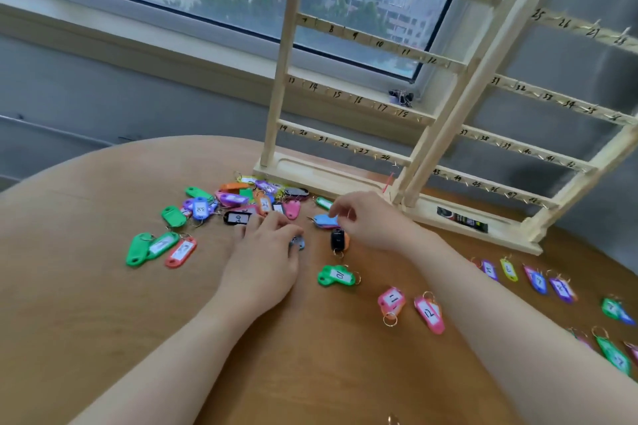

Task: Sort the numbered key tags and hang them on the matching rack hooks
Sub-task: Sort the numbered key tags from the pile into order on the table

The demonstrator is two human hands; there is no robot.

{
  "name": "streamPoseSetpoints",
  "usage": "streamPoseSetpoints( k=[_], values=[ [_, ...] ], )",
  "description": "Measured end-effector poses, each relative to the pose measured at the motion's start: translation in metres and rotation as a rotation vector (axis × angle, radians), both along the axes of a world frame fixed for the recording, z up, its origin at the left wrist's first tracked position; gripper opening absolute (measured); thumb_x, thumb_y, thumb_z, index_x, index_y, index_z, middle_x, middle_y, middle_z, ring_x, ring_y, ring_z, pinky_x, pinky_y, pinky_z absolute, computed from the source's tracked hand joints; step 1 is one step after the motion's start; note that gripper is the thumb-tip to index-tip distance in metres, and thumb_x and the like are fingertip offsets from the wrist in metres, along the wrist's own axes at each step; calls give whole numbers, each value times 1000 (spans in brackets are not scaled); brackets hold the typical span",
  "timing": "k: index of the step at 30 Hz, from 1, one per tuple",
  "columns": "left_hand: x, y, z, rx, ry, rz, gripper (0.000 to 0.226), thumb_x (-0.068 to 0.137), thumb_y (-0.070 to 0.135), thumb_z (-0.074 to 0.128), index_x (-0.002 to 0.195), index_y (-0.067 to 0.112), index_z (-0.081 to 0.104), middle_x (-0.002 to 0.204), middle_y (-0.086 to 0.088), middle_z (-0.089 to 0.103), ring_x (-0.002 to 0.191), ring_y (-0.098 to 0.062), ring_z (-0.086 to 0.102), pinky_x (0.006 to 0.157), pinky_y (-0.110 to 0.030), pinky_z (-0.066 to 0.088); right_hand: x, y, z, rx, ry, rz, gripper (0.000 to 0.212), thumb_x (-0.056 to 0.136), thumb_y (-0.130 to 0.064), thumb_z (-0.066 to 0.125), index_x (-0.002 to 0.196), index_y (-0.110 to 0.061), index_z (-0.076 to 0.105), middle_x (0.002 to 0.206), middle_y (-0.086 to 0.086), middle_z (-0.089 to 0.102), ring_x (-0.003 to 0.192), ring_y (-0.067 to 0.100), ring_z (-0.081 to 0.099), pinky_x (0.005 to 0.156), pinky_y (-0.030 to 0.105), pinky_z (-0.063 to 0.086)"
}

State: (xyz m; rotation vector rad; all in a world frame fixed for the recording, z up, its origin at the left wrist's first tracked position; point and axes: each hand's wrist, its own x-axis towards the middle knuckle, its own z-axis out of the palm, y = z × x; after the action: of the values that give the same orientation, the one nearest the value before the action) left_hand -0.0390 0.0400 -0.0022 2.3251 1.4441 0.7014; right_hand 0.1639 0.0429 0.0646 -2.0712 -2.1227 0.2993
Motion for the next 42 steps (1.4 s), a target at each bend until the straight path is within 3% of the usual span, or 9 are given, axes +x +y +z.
streamPoseSetpoints(
  k=[6,10,13,18,21,26,32,38,42],
  values=[
    [-7,5,-3,-19,-86,58,27,95,49,60,117,36,68,115,13,55,114,-15,49,97,-36,32,-7,1,3,-139,-76,-10,45,82,-43,80,121,-27,65,100,-13,61,92,10,61,82,30,54],
    [-7,7,-2,-57,-154,90,18,90,49,67,103,36,69,101,14,60,104,-10,55,93,-35,34,-5,5,-6,-114,52,3,39,81,-29,83,116,-21,69,93,-12,66,79,2,61,65,11,46],
    [-7,8,0,-73,-153,99,16,91,48,66,103,38,68,100,16,59,105,-9,53,93,-35,33,-6,6,-8,-121,130,38,32,84,-19,81,114,-19,70,91,-10,68,74,-1,62,65,8,47],
    [-7,7,3,-81,-134,113,17,91,47,67,105,38,65,101,17,57,107,-8,51,91,-32,26,-10,1,-9,-57,219,88,27,88,-10,74,114,-16,71,96,-4,70,86,8,65,74,11,49],
    [-6,7,4,-97,-132,112,17,91,46,68,105,38,64,103,18,58,108,-8,51,91,-32,25,-6,-6,-7,36,181,70,22,91,-19,73,112,-16,72,95,-5,68,86,7,63,74,14,50],
    [-6,7,1,-113,-189,101,14,89,43,71,97,38,61,94,18,65,100,-8,54,91,-31,25,-3,-18,-12,-53,-51,65,23,86,-48,74,101,-30,73,86,-14,63,82,8,60,74,33,54],
    [-6,6,4,-123,-171,70,9,93,38,66,95,40,58,85,20,61,98,-10,56,89,-32,25,-17,-17,-12,-6,-243,143,23,100,-38,55,104,-24,73,94,-2,68,85,20,62,76,42,55],
    [-7,5,9,-183,-322,54,8,95,32,65,89,38,65,82,15,65,77,0,56,100,-39,37,-13,-28,1,46,276,45,17,105,-25,51,92,-29,60,73,-3,72,66,14,64,67,36,53],
    [-10,10,6,-232,-475,43,1,92,31,70,91,31,70,77,10,67,66,-1,54,93,-46,48,-4,-44,12,-12,460,9,24,106,-11,39,109,-23,61,76,-3,67,66,8,65,68,29,52]
  ],
)
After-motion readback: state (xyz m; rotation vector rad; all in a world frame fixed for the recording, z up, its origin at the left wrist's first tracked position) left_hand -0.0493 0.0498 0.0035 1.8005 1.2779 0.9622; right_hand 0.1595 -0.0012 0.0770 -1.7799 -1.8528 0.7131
